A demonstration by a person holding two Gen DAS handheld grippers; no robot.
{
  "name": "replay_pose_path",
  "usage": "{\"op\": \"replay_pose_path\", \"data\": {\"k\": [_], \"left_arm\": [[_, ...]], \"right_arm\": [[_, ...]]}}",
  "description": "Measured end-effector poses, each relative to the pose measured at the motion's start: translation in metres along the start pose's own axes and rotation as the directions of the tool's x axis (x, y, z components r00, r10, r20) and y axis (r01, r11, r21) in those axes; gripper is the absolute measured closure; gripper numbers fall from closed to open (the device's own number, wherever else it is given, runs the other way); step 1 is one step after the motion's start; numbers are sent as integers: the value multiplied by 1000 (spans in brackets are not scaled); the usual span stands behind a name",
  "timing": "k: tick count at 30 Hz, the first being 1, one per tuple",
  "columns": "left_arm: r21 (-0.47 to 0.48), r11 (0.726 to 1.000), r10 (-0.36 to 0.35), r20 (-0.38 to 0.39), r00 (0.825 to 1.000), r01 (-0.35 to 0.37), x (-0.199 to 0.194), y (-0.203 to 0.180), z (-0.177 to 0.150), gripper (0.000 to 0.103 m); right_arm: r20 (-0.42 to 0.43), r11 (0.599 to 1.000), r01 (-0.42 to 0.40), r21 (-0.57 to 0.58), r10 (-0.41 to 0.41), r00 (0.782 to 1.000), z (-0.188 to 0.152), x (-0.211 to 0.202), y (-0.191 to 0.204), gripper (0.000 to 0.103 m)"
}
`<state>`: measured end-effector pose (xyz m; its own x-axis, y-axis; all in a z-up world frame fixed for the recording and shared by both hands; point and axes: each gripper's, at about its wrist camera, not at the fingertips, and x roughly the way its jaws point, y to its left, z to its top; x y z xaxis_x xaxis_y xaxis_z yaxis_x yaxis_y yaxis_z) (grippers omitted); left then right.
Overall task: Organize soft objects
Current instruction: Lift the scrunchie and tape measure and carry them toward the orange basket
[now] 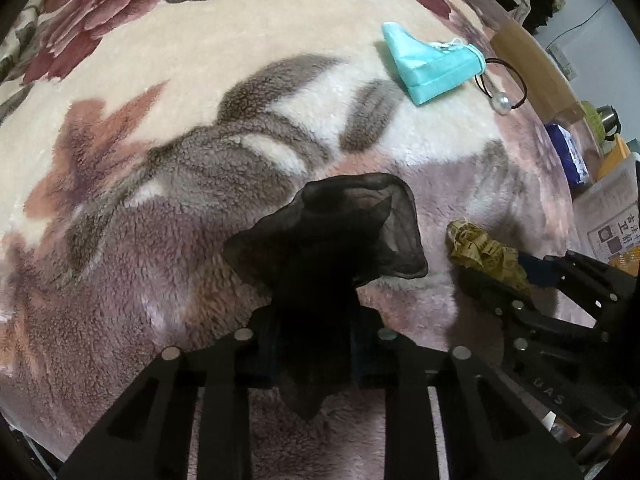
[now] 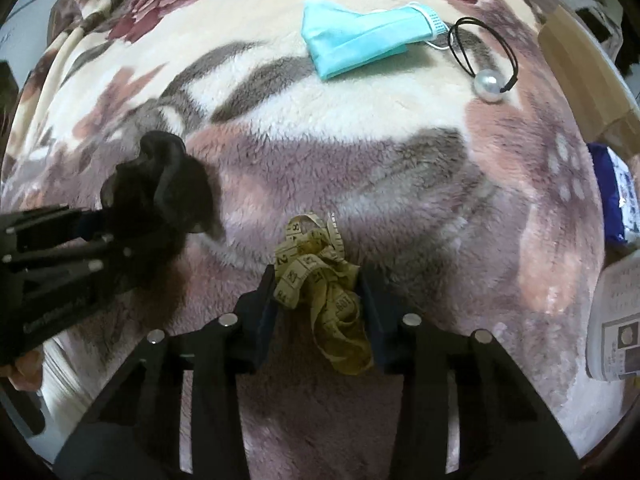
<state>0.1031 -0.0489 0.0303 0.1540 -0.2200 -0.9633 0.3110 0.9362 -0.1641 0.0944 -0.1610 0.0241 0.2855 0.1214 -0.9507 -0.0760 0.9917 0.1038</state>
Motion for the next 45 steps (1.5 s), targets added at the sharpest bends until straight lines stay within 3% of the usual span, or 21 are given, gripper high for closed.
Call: {"op": "replay_pose_path", "data": {"k": [20, 45], "left_arm": [[36, 999, 20, 67, 998, -22, -46, -28, -16, 86], [186, 982, 0, 78, 997, -15, -53, -126, -17, 86]], "right_arm": [[76, 994, 33, 103, -41, 996, -35, -58, -18, 67], [131, 974, 56, 221, -86, 988, -68, -102, -77, 67]]}}
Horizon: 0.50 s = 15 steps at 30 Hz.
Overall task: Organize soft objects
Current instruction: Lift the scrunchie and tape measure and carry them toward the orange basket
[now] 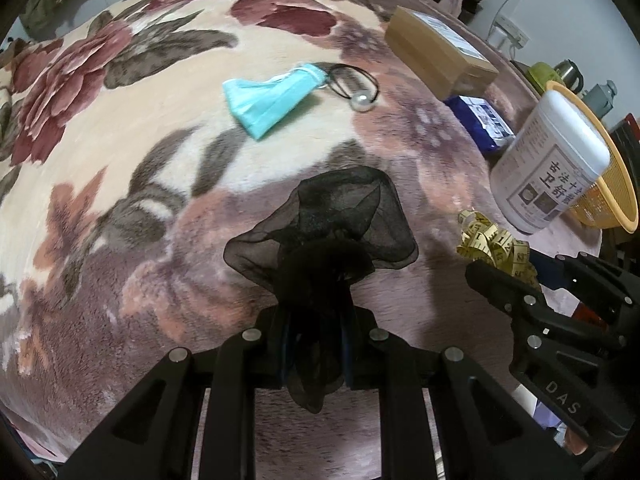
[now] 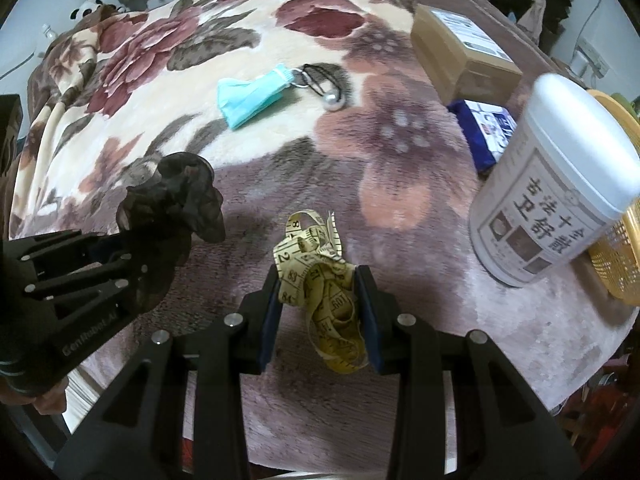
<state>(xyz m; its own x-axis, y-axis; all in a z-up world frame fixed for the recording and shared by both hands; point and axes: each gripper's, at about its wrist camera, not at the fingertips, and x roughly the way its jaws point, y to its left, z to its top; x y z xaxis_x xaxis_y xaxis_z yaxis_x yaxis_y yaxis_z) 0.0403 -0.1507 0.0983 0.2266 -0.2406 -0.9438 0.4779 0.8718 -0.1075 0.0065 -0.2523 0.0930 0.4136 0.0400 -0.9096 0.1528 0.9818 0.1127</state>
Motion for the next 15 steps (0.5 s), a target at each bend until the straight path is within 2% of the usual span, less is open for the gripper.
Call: {"op": "replay_pose_path", "data": {"k": [15], "left_arm": [[41, 999, 3, 11, 1000, -3, -4, -32, 18, 86]], "right_arm": [[15, 1000, -3, 29, 3, 1000, 4, -12, -26, 67]]}}
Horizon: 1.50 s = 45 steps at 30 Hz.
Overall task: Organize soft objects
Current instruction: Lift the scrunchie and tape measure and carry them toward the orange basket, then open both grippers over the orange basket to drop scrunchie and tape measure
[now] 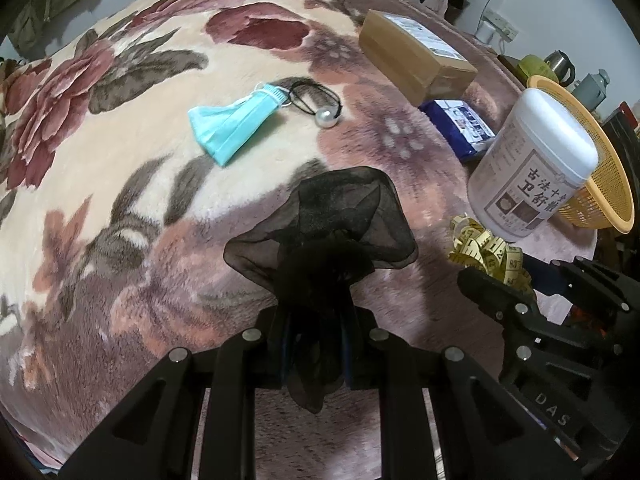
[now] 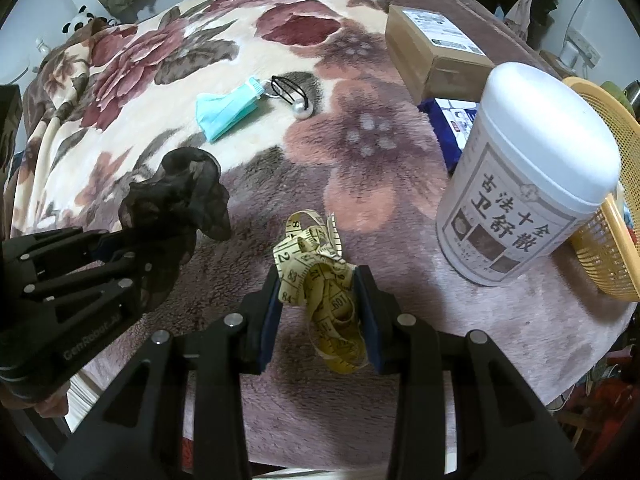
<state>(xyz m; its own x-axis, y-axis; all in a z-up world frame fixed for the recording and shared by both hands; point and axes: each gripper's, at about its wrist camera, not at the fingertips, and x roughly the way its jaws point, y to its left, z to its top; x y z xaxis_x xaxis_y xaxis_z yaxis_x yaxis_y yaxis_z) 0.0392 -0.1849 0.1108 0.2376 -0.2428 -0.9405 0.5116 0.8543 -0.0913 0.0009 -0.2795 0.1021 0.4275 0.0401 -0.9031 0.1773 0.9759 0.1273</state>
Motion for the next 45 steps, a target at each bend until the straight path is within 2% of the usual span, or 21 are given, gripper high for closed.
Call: {"op": "replay_pose_path", "data": {"k": [8, 28, 45], "left_arm": [[23, 1000, -11, 17, 1000, 10, -10, -18, 13, 86], [87, 996, -37, 96, 995, 29, -50, -77, 69, 86], [218, 975, -79, 127, 989, 50, -60, -163, 110, 85]], "right_arm": [[25, 1000, -4, 9, 4, 1000, 5, -16, -13, 67], [139, 1000, -13, 29, 9, 990, 38, -69, -54, 67], [202, 986, -10, 169, -25, 979, 44, -94, -142, 67]]}}
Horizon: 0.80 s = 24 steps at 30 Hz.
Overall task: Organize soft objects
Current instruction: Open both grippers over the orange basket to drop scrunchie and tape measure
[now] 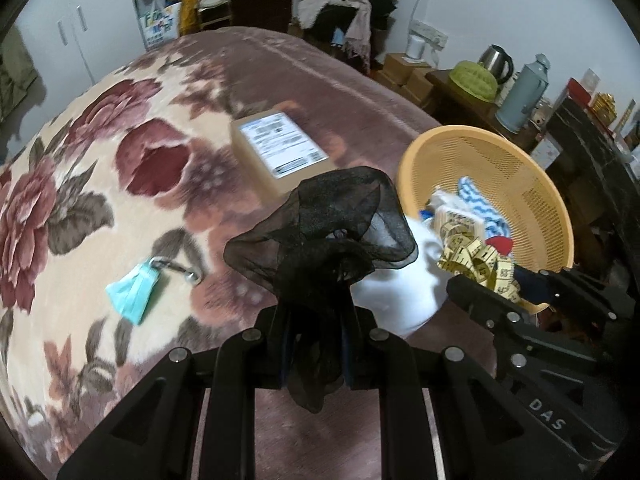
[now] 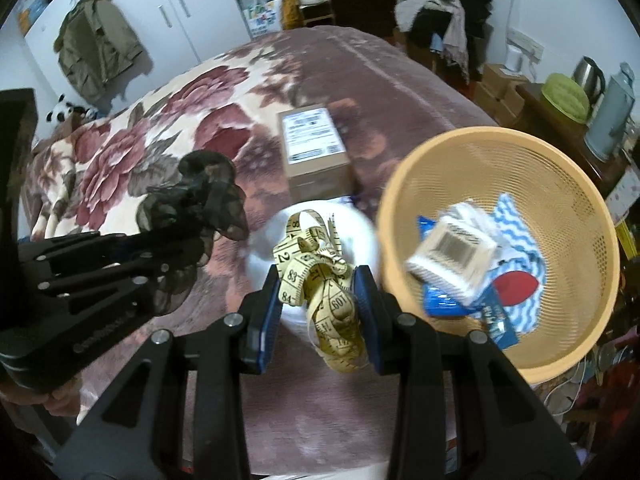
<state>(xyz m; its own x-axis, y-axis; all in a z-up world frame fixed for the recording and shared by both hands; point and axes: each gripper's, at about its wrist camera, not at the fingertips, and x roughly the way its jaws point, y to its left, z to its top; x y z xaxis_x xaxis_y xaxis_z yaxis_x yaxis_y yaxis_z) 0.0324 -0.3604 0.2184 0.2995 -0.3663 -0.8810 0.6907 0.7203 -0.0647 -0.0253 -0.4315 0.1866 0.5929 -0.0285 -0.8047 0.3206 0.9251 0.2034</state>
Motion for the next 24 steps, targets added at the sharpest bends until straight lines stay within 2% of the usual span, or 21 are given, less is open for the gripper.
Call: {"op": "replay_pose_path", "data": {"k": [9, 16, 24], "left_arm": [[69, 995, -74, -6, 997, 74, 17, -63, 28, 85], [110, 985, -128, -36, 991, 131, 39, -109, 41, 85], [137, 978, -151, -62, 987, 158, 59, -147, 50, 83]], "right_arm": [[3, 996, 40, 81, -40, 999, -1, -6, -60, 67], [-13, 985, 105, 134, -104, 995, -4, -11, -101, 67], [-8, 968, 159, 194, -160, 987, -7, -19, -137, 65]]}}
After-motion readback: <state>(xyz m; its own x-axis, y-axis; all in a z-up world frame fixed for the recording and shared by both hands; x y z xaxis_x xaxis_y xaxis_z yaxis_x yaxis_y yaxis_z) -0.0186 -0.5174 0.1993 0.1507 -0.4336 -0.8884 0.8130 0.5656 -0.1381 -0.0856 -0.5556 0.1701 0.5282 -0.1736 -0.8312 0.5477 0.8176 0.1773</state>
